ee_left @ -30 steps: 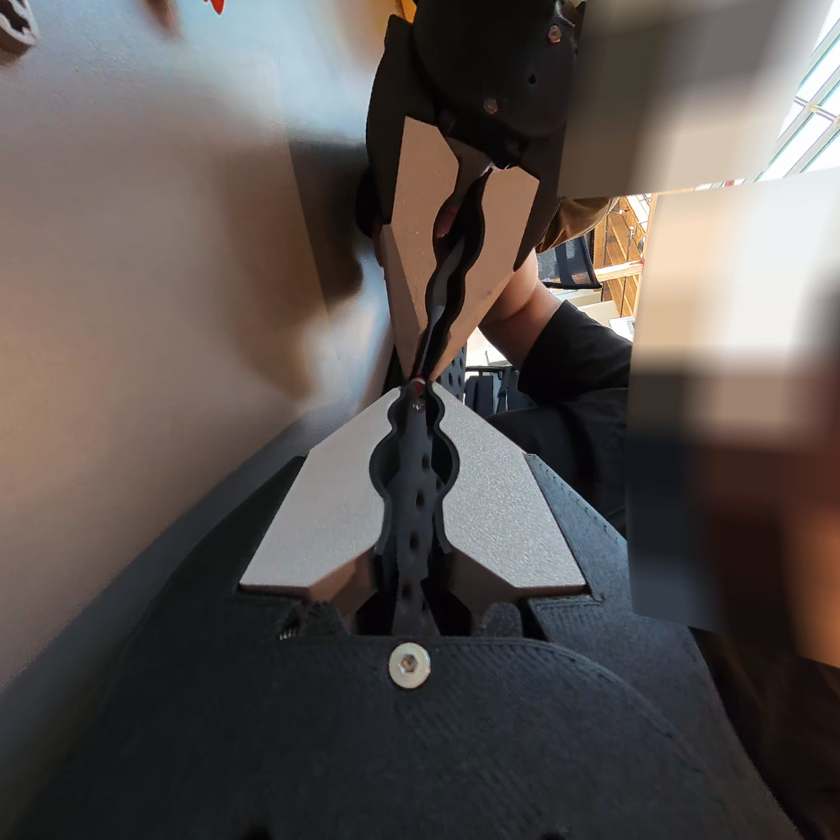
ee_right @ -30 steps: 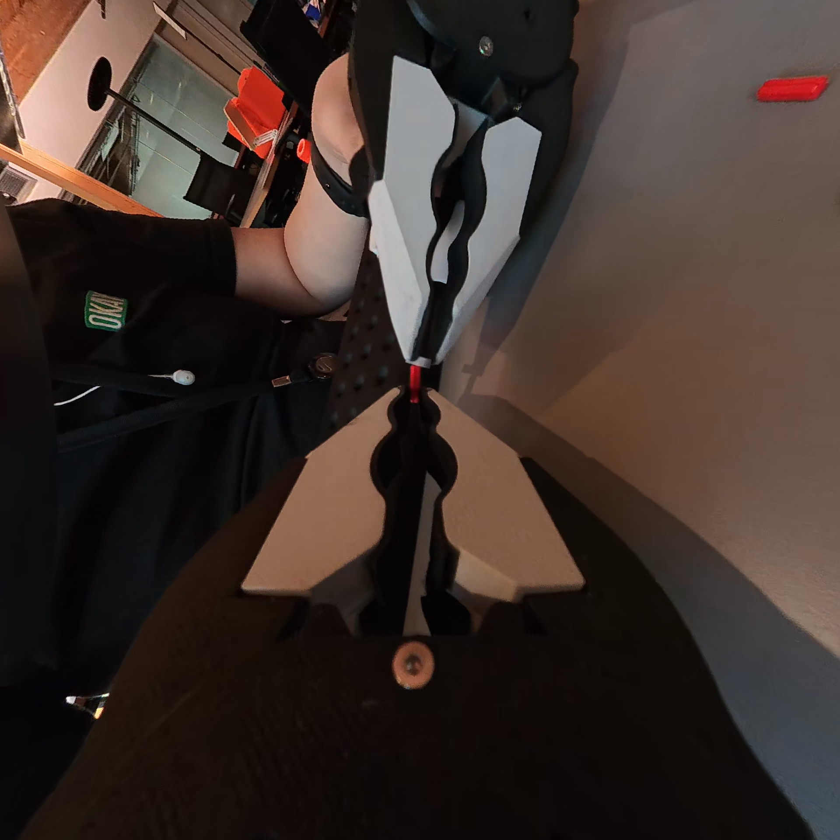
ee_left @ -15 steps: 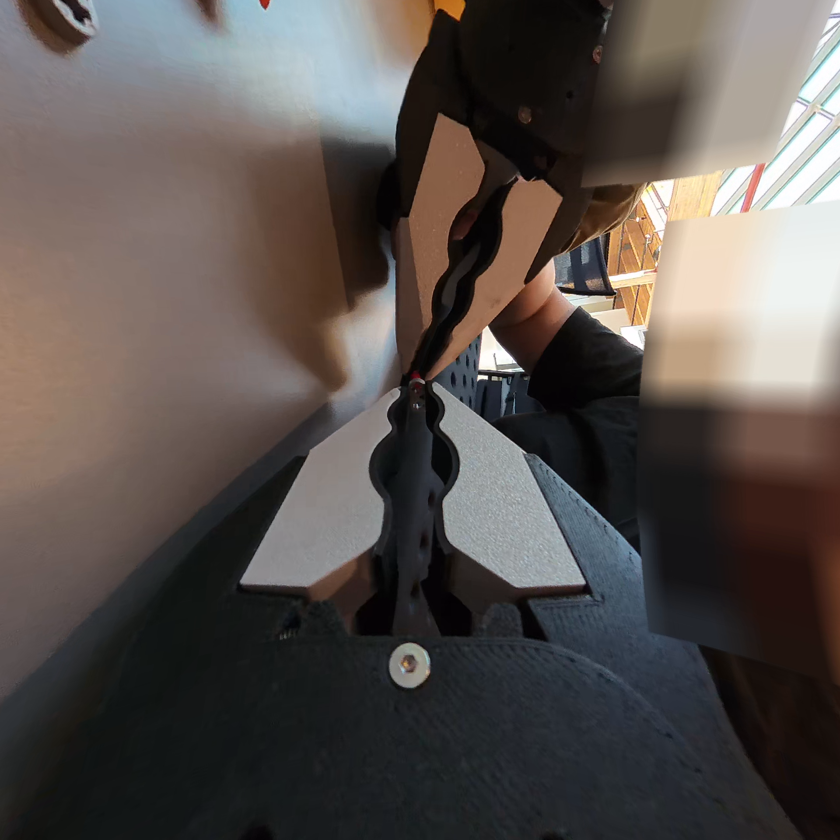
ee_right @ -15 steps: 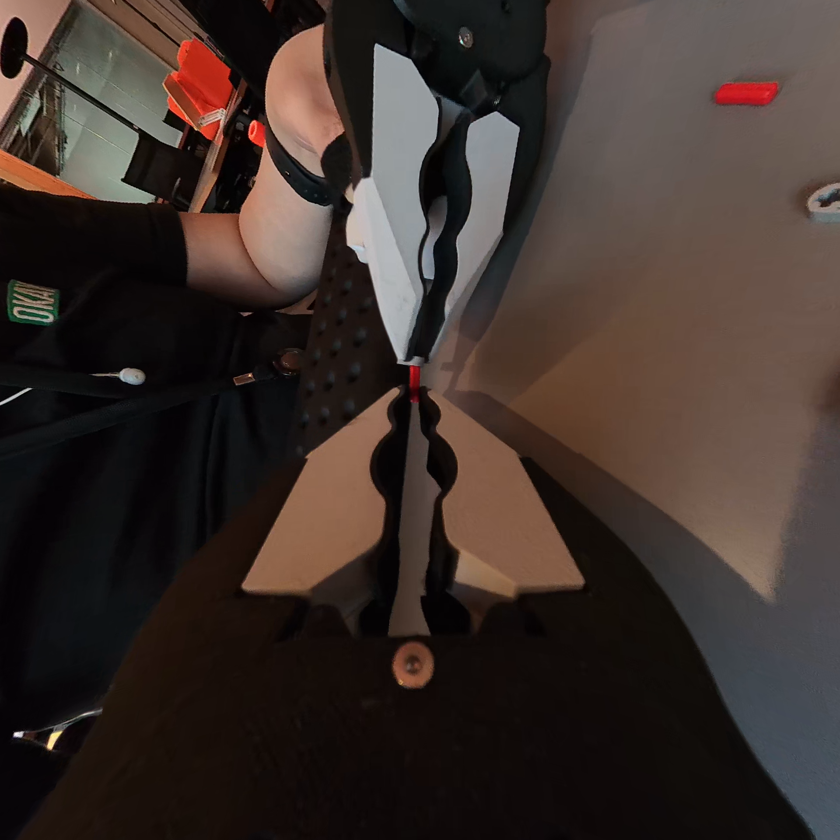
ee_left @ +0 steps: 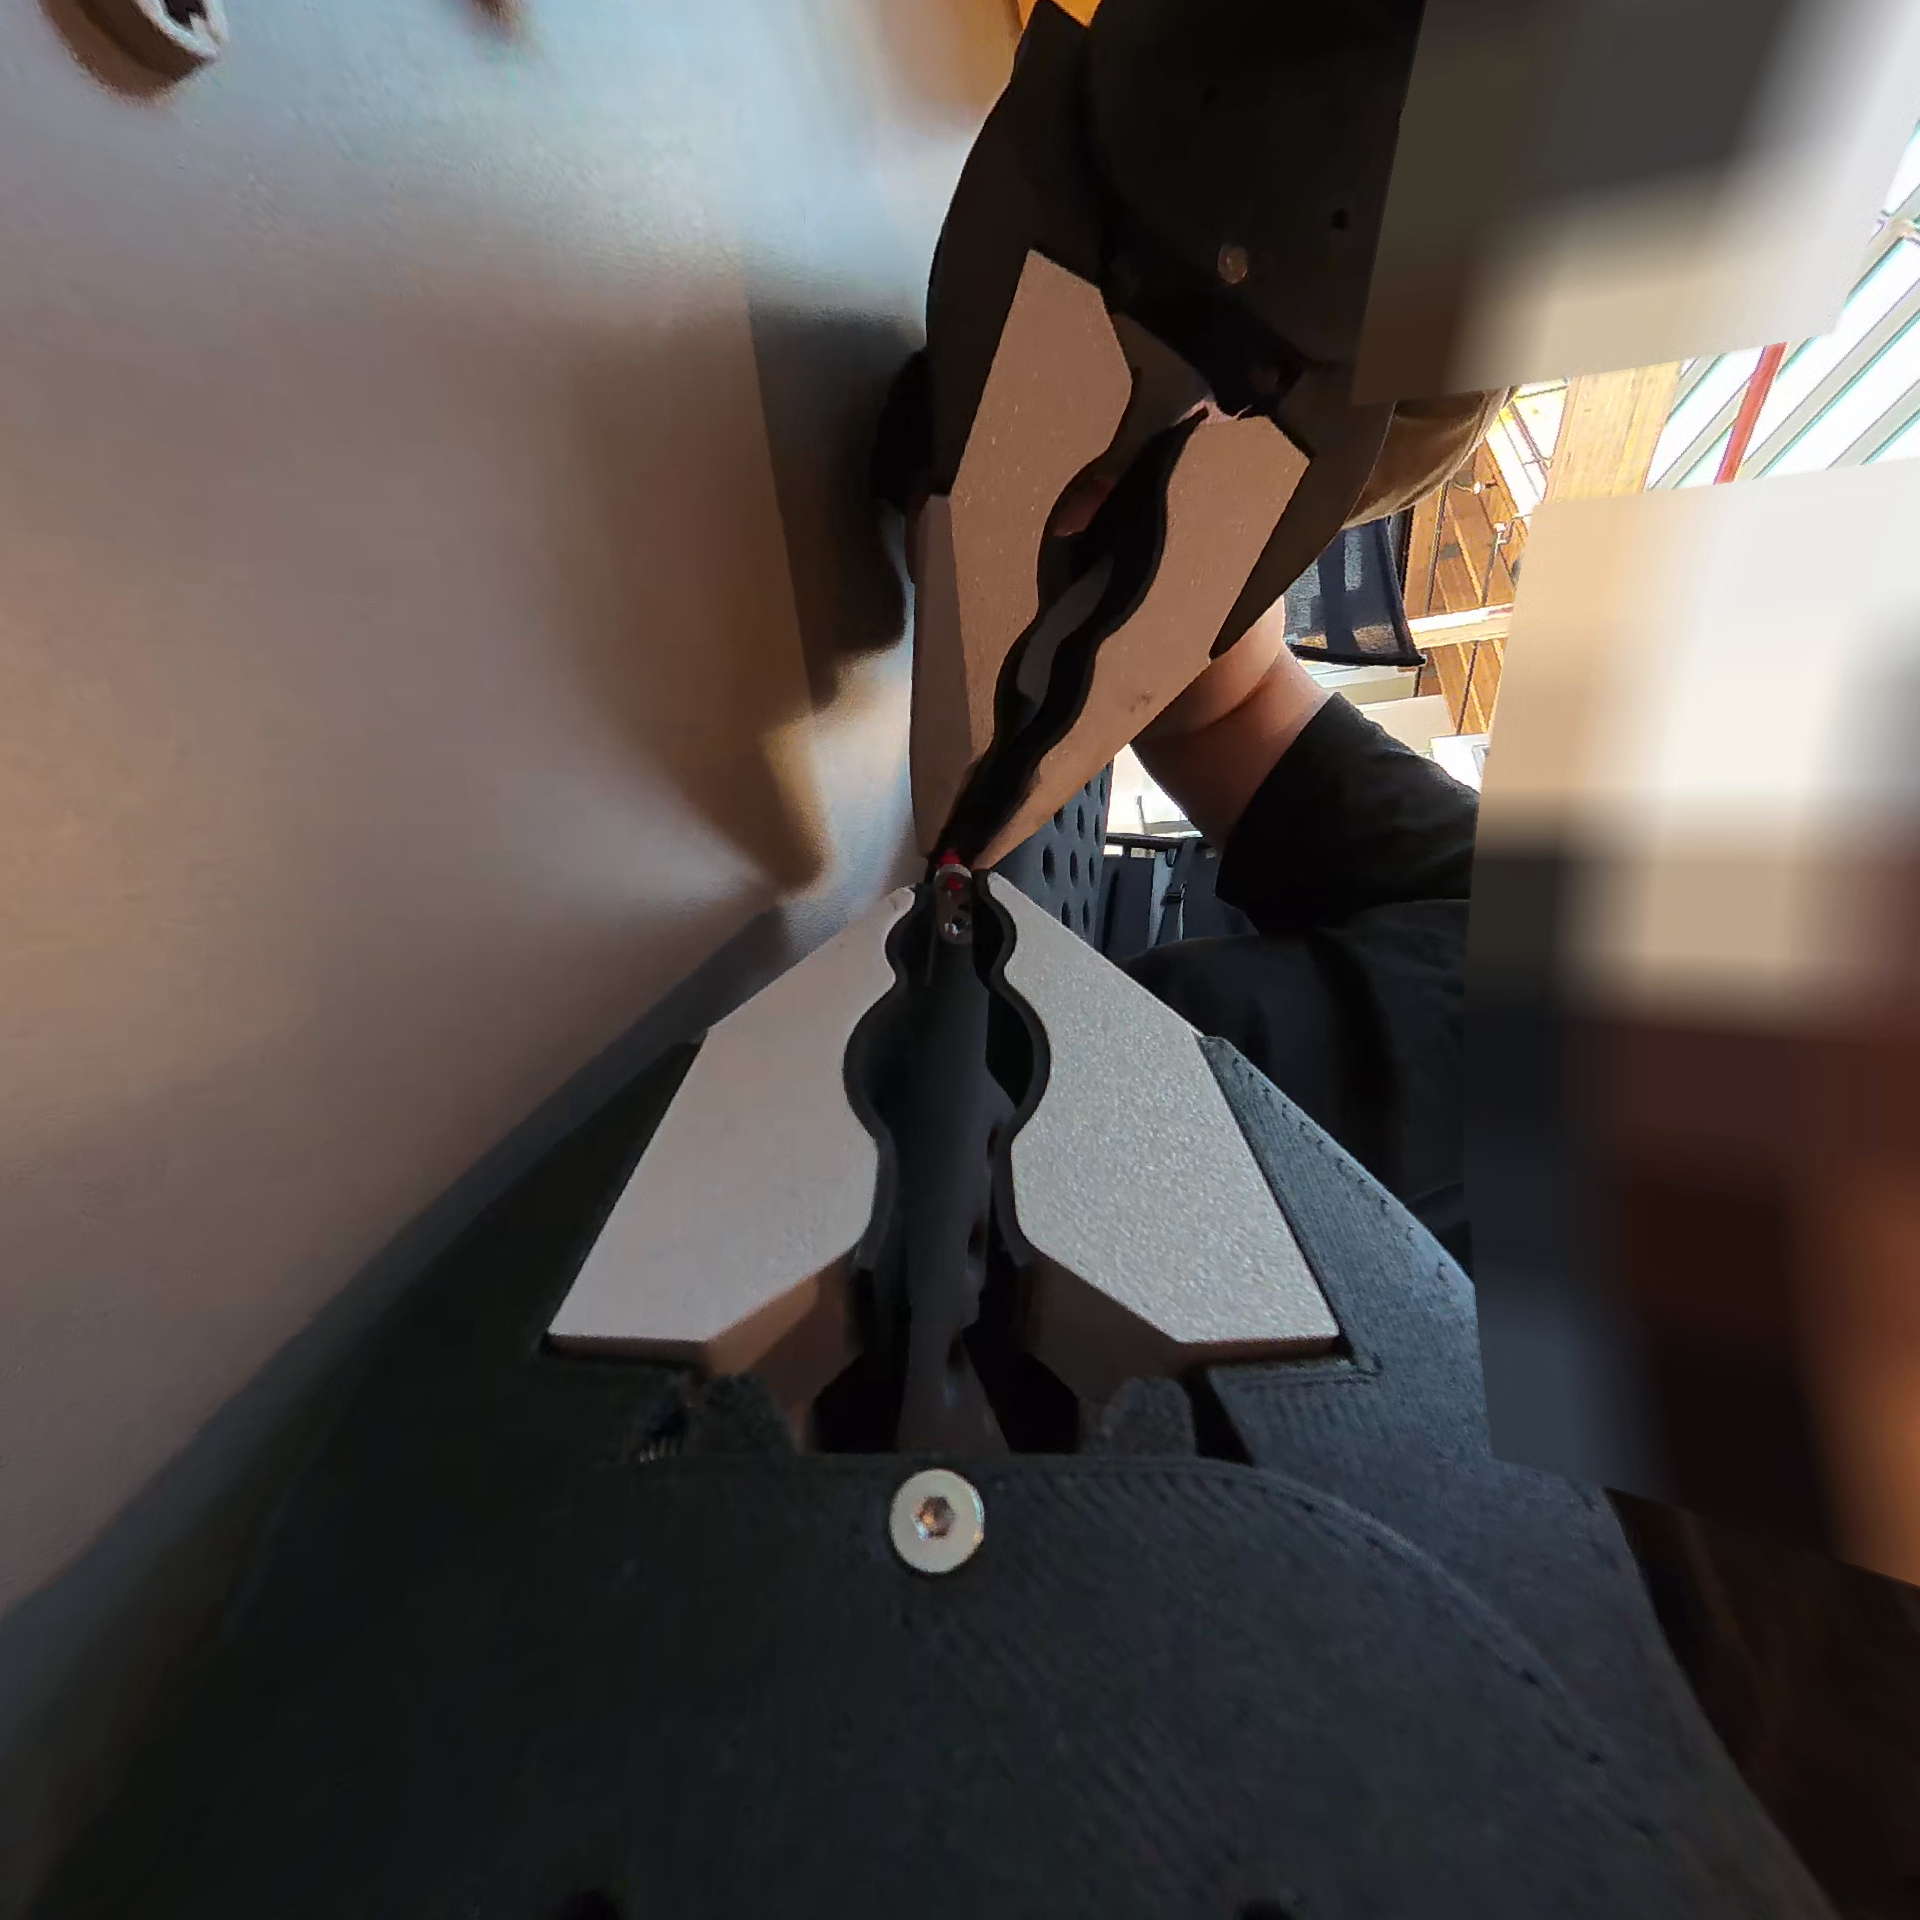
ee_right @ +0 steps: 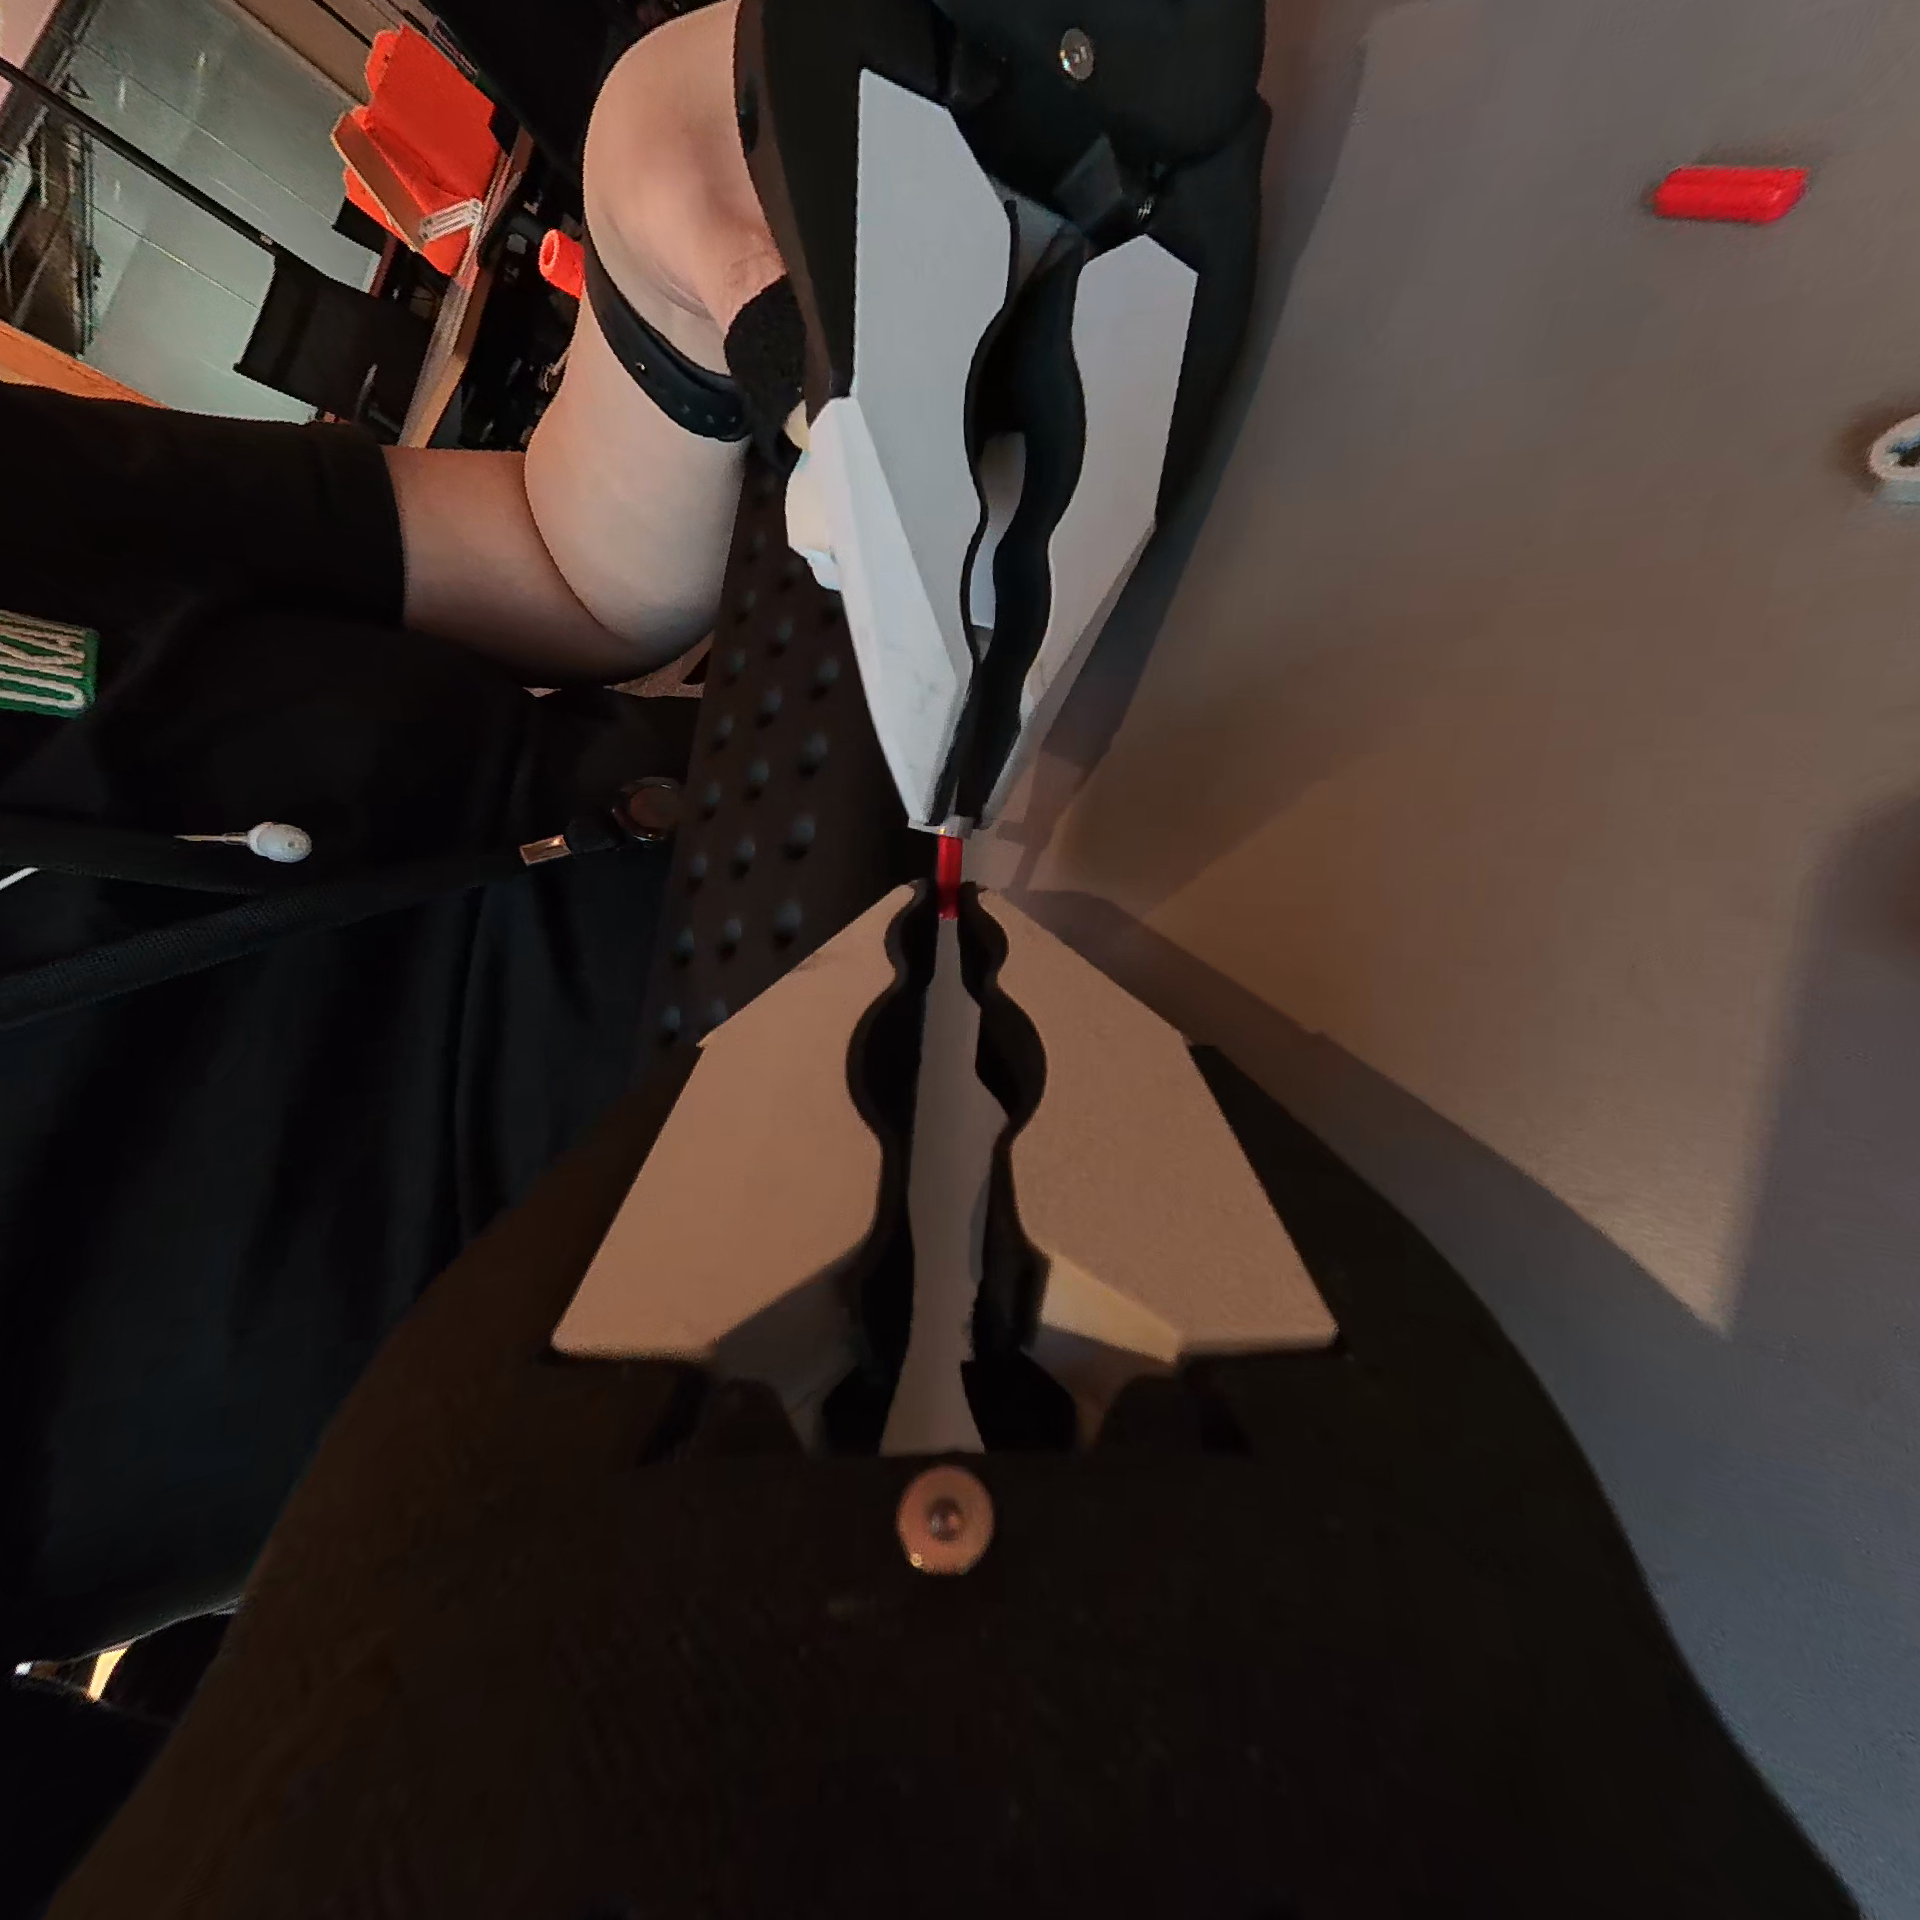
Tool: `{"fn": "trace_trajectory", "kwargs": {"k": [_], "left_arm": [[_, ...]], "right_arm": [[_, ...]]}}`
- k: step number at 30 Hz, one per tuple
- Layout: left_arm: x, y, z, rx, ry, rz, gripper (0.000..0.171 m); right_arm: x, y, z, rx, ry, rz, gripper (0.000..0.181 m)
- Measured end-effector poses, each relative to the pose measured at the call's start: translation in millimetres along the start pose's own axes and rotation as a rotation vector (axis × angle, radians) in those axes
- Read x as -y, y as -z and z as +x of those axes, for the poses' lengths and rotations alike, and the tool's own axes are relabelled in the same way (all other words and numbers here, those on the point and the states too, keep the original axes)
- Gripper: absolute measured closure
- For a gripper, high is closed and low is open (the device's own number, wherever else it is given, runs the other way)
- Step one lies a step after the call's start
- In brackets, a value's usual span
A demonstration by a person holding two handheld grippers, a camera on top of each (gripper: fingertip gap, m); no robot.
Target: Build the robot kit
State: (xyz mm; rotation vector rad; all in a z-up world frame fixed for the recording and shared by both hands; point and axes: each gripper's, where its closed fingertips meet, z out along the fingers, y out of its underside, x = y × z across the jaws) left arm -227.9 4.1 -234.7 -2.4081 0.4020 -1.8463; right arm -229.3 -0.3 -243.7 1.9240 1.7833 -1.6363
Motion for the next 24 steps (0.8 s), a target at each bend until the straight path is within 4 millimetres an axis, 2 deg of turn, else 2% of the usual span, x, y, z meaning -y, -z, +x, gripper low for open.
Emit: {"fn": "trace_trajectory", "kwargs": {"k": [24], "left_arm": [[-1.9, -1.1, 1.0, 0.001, -0.013, -0.012, 0.166]], "right_arm": [[-0.9, -0.3, -4.7, -0.025, 0.033, -0.025, 0.178]]}}
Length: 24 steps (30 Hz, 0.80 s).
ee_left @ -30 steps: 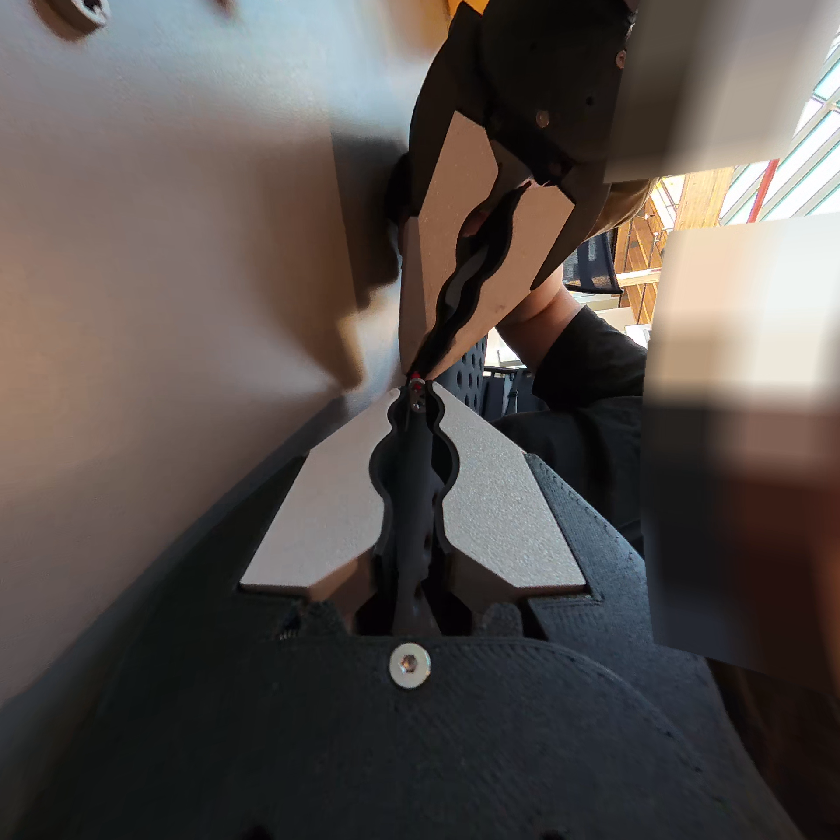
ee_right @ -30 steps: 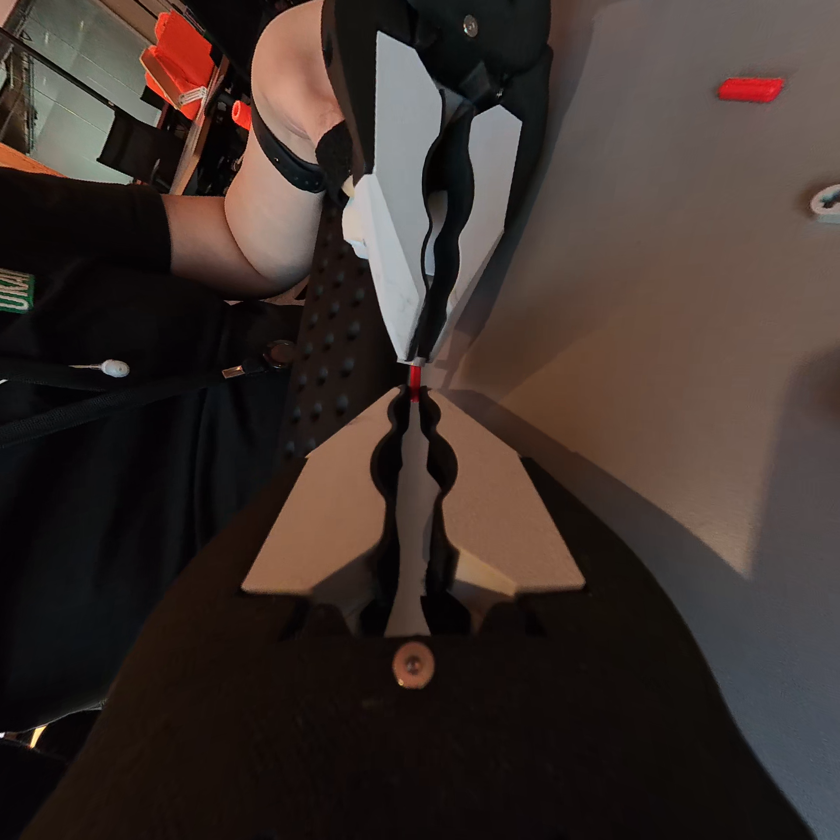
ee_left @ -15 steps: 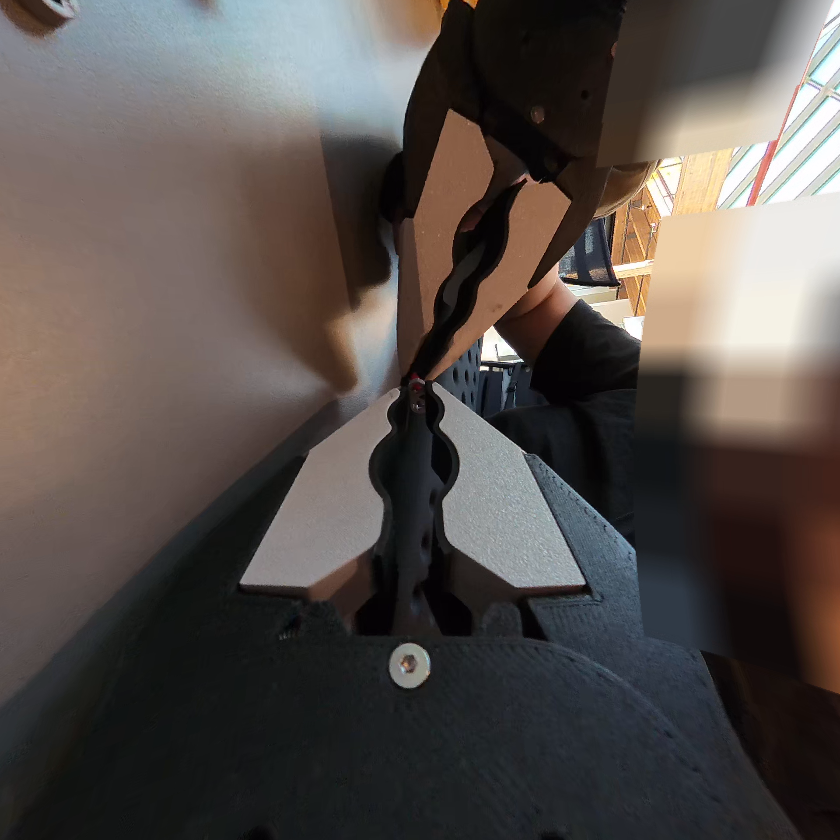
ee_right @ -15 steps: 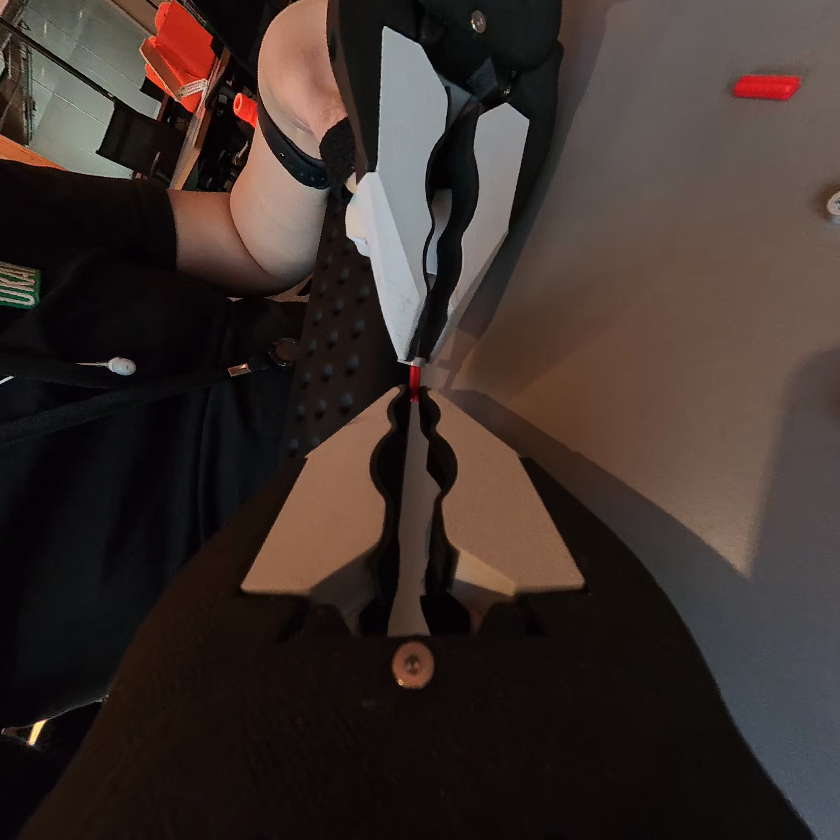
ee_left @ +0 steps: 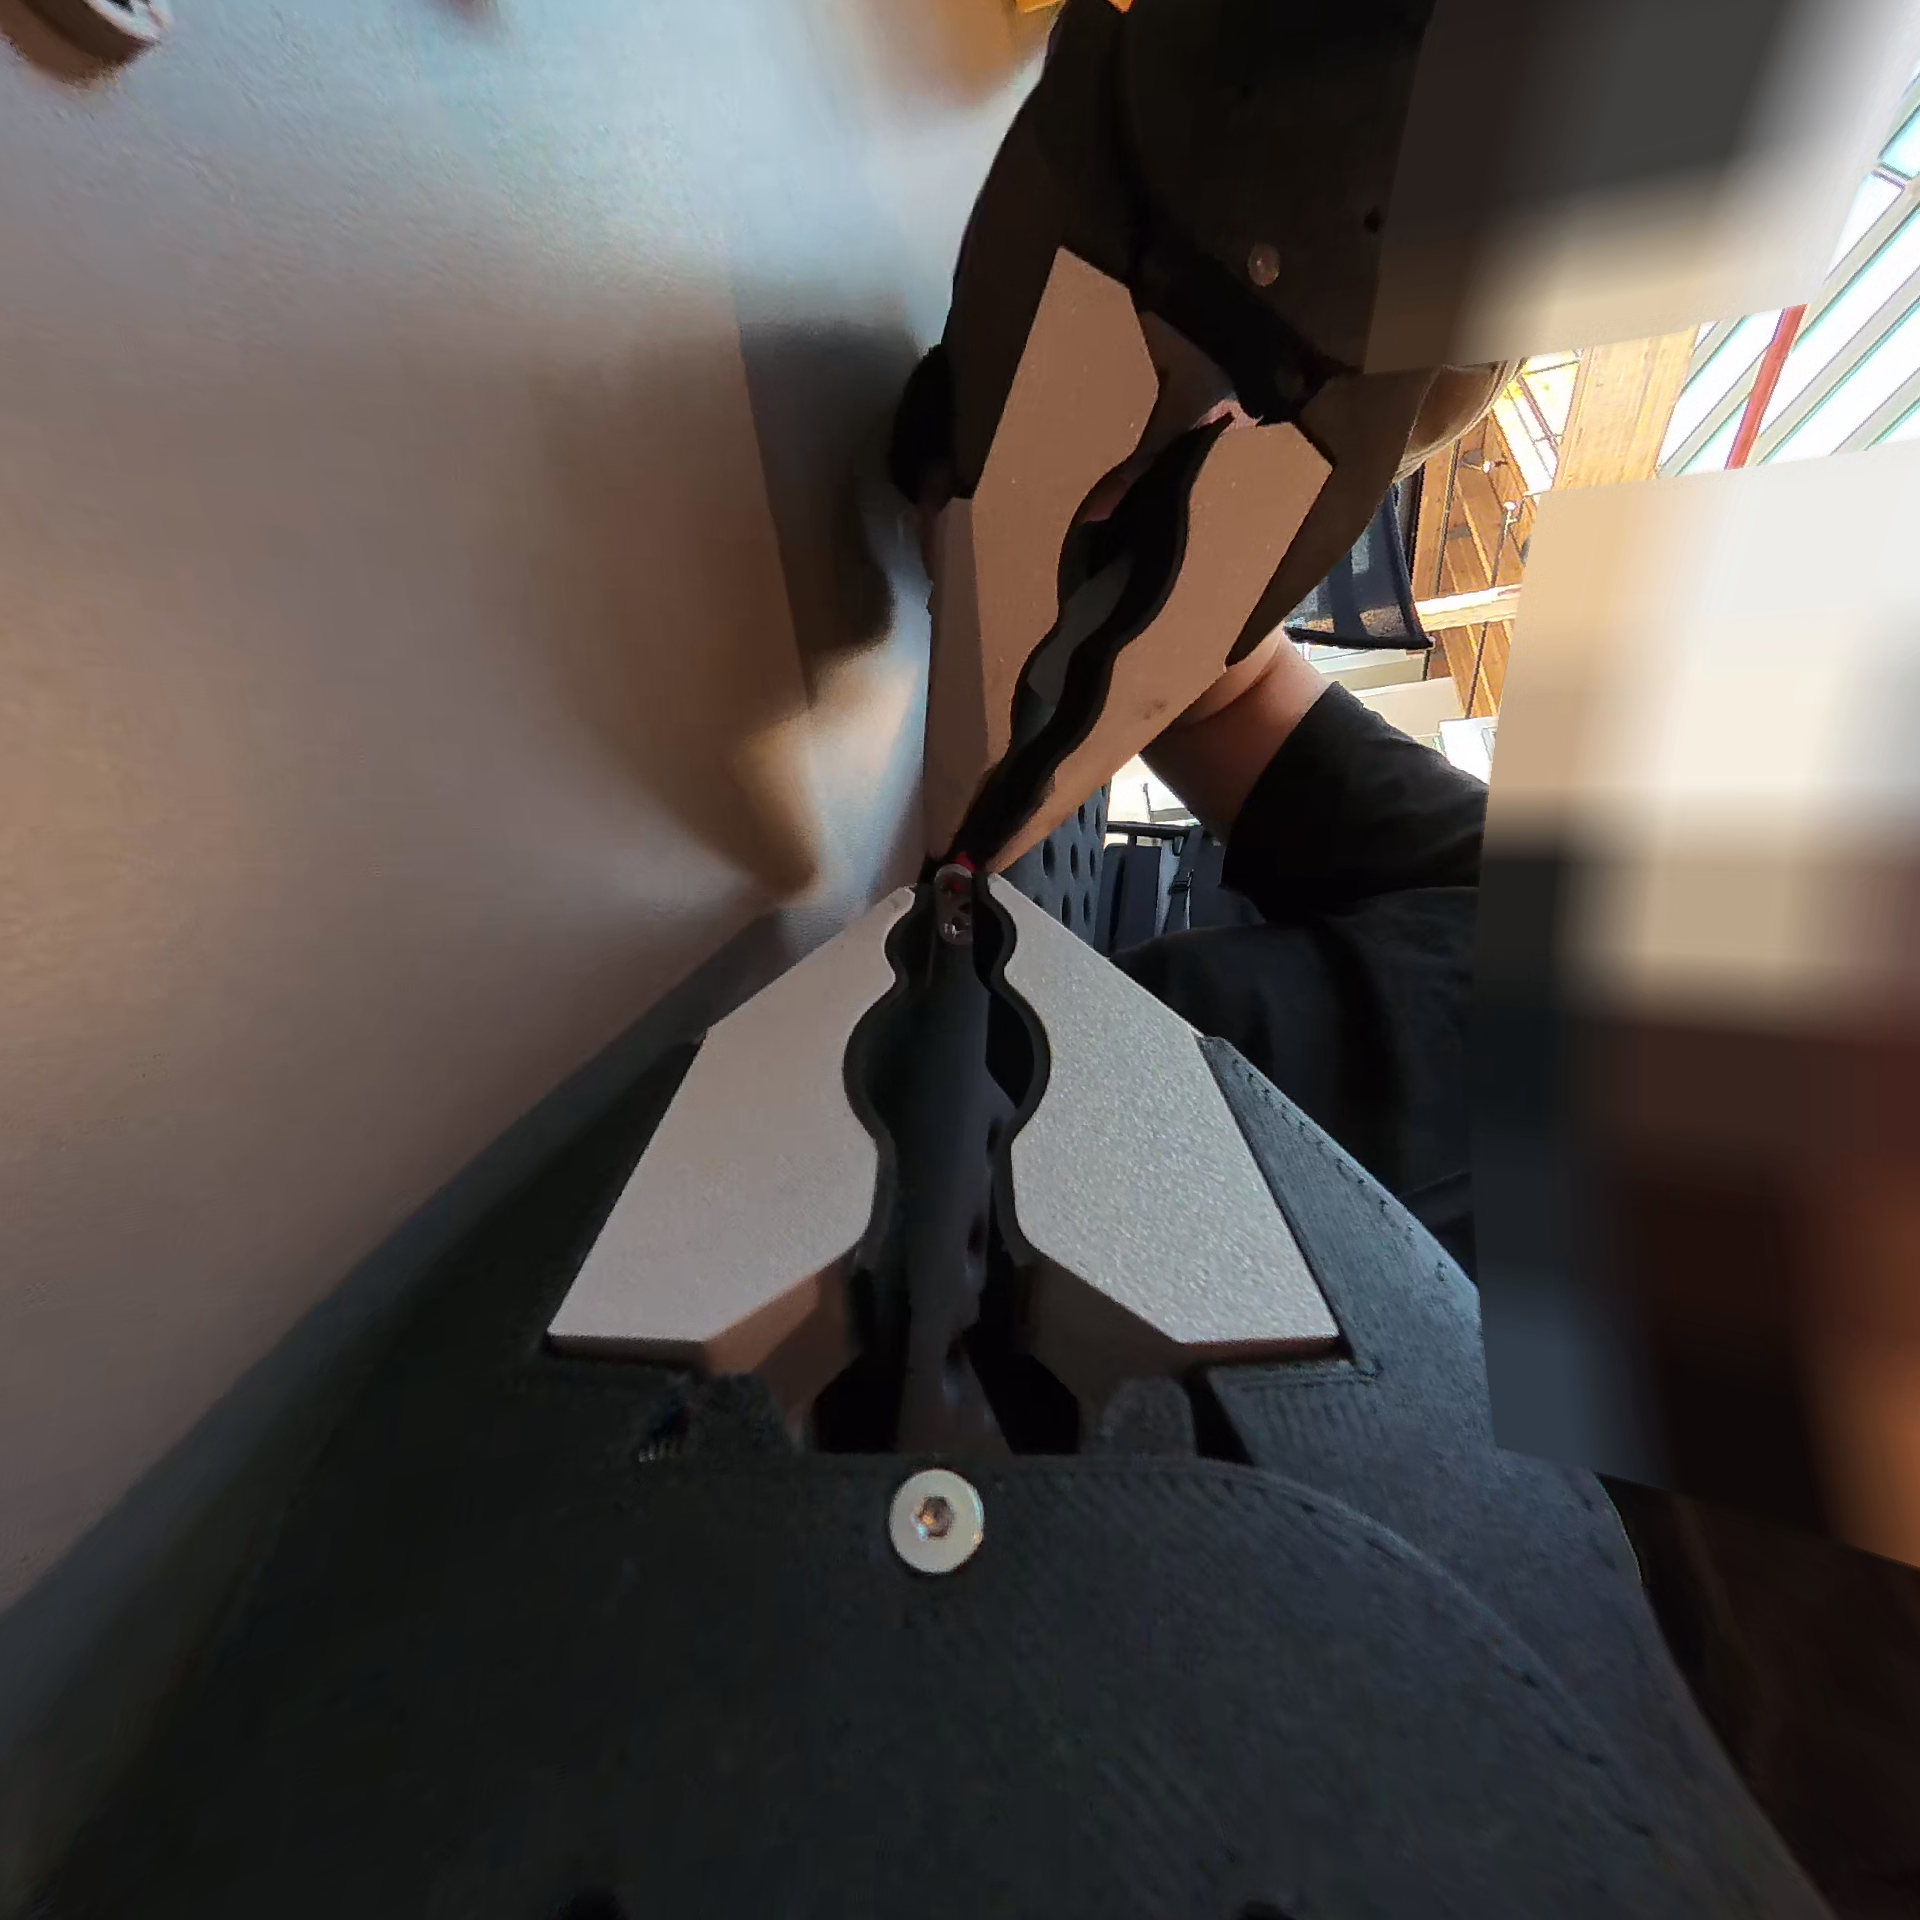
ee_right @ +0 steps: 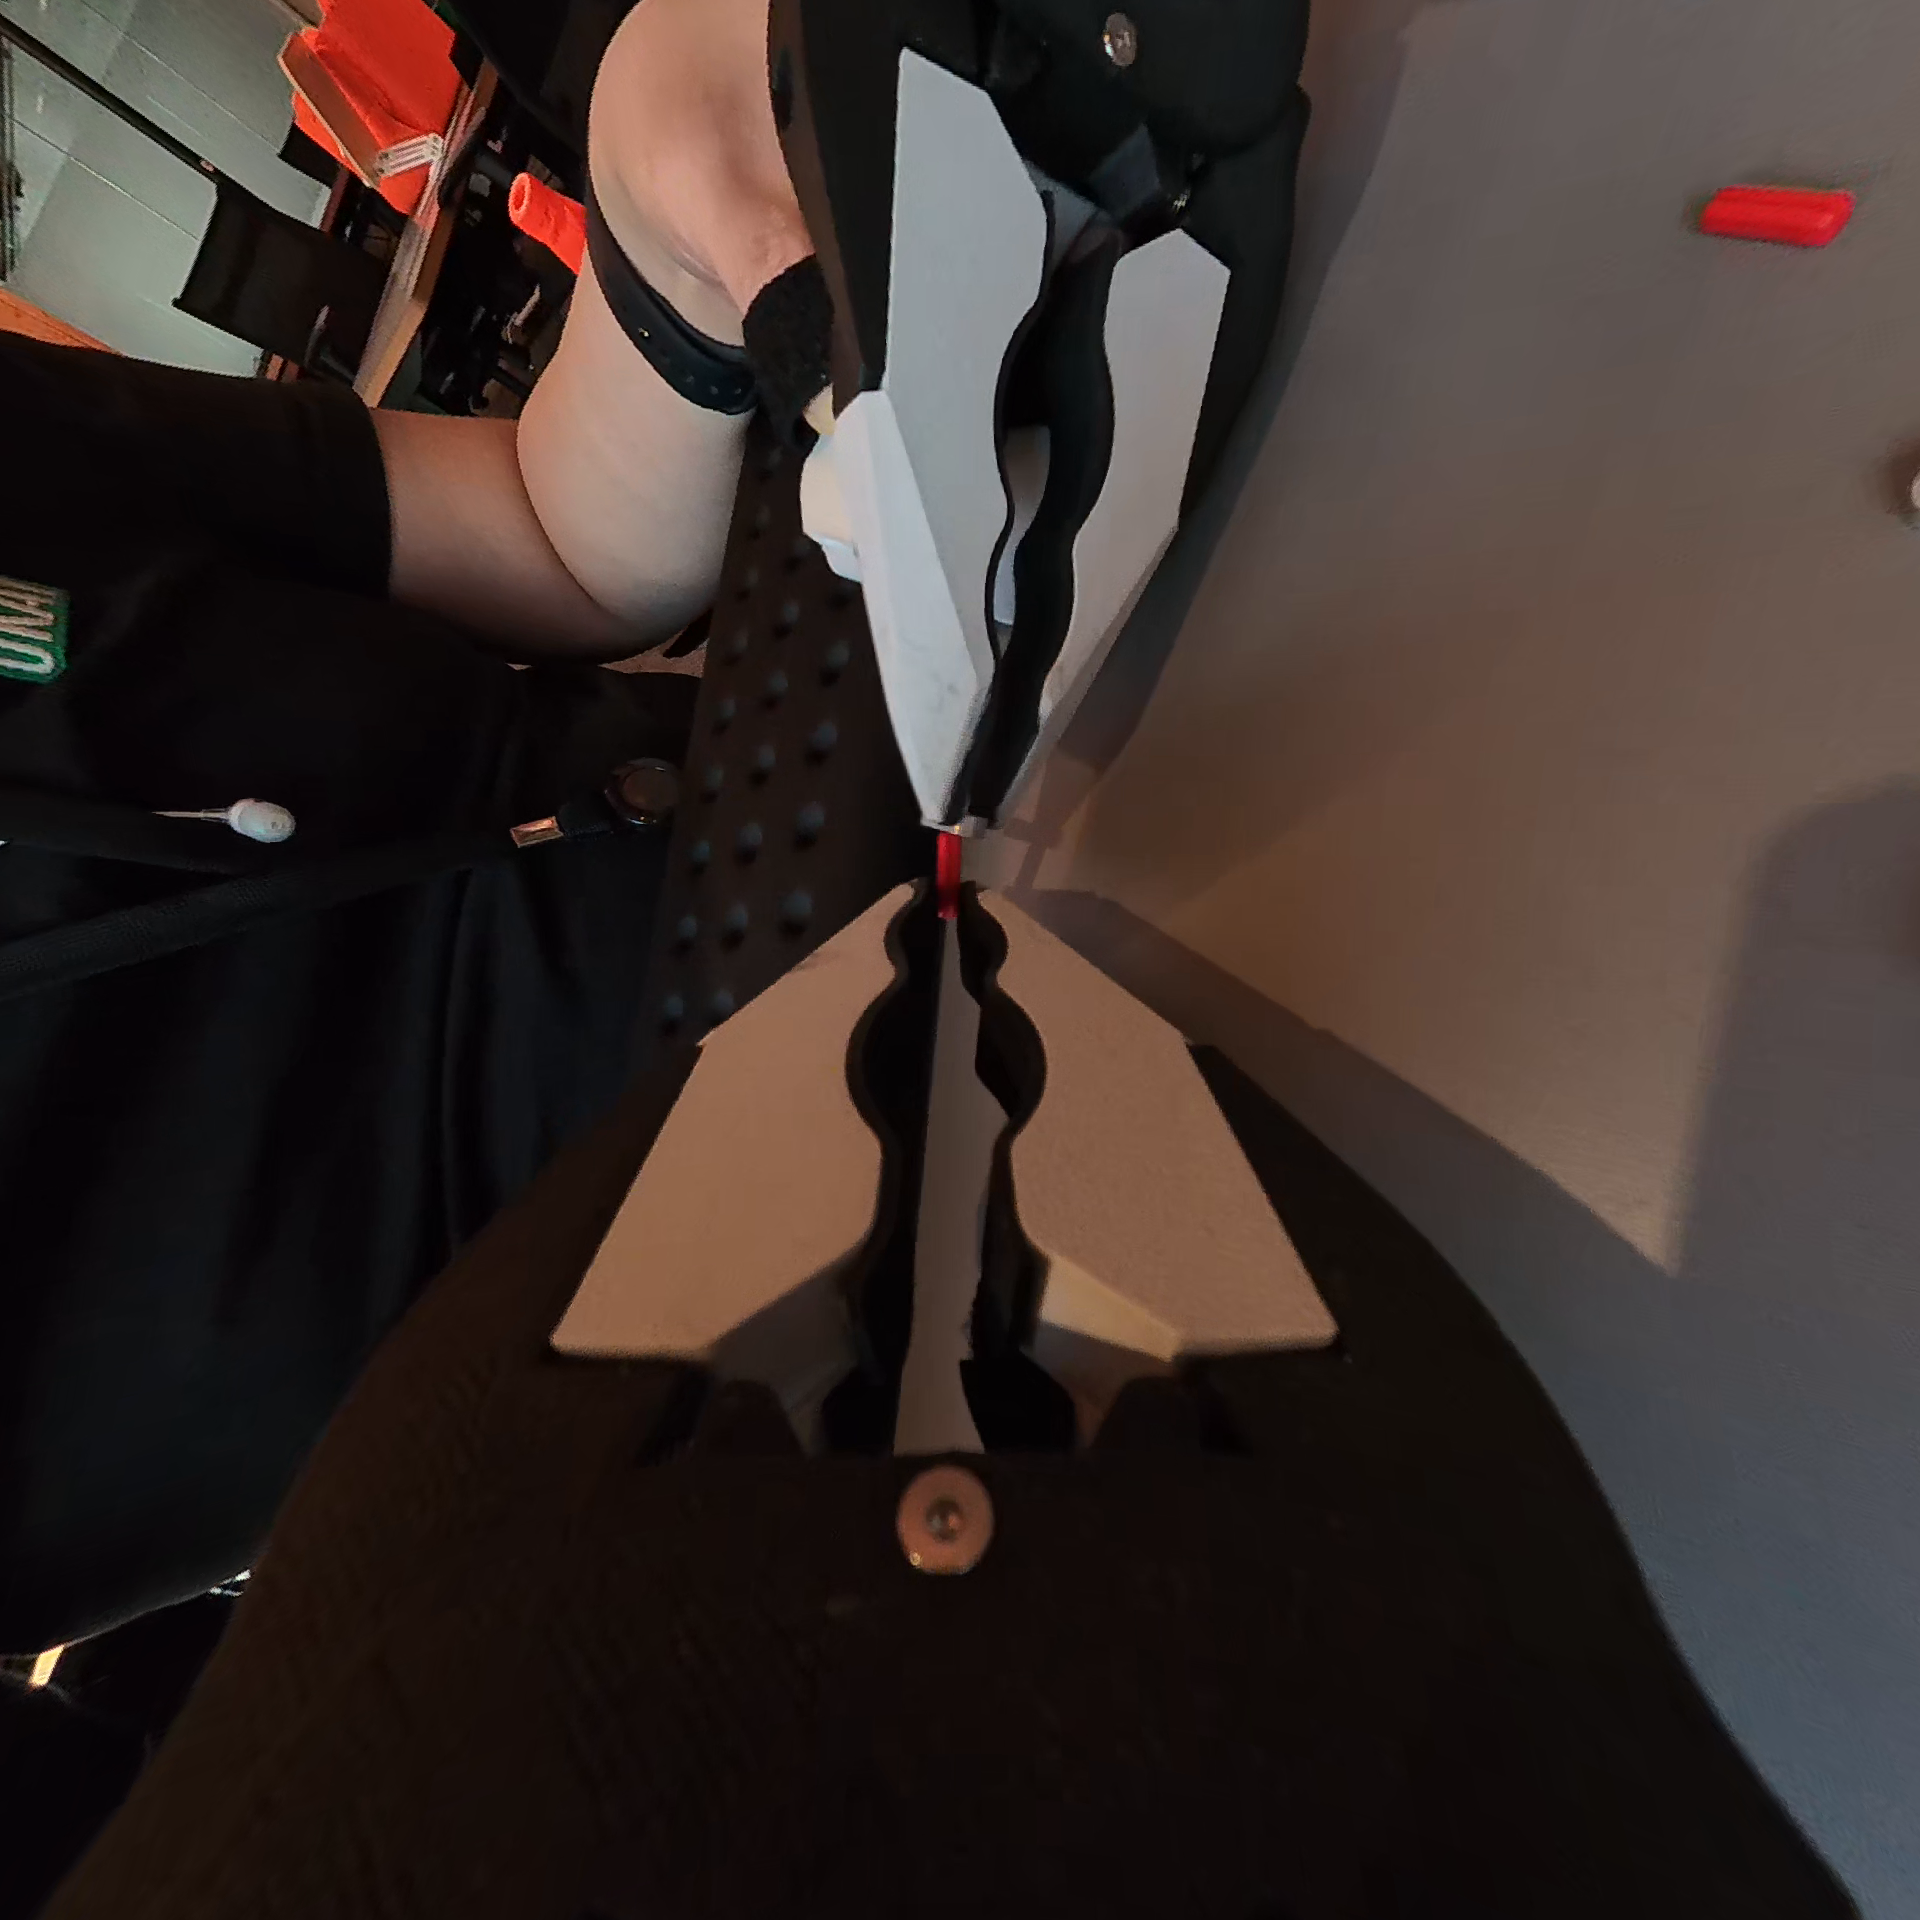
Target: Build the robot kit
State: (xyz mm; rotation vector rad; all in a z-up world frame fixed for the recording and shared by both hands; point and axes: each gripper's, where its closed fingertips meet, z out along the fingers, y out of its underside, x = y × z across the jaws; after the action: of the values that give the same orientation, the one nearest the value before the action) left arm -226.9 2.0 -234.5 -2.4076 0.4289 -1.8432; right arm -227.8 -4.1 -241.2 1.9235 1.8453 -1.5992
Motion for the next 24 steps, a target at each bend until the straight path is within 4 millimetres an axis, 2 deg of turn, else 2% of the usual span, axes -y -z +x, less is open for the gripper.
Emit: {"fn": "trace_trajectory", "kwargs": {"k": [11, 22, 24], "left_arm": [[-1.5, -1.0, 0.5, -0.002, -0.004, -0.012, 0.166], [0.0, -0.7, -4.2, 0.025, 0.01, -0.005, 0.166], [-0.9, -1.3, -3.3, 0.026, -0.004, -0.012, 0.166]], "right_arm": [[-1.0, -0.4, 1.7, -0.019, 0.001, -0.009, 0.178], [-0.7, -1.0, 7.8, -0.217, 0.188, -0.072, 0.178], [-1.3, -1.3, 6.0, -0.214, 0.178, -0.074, 0.178]]}}
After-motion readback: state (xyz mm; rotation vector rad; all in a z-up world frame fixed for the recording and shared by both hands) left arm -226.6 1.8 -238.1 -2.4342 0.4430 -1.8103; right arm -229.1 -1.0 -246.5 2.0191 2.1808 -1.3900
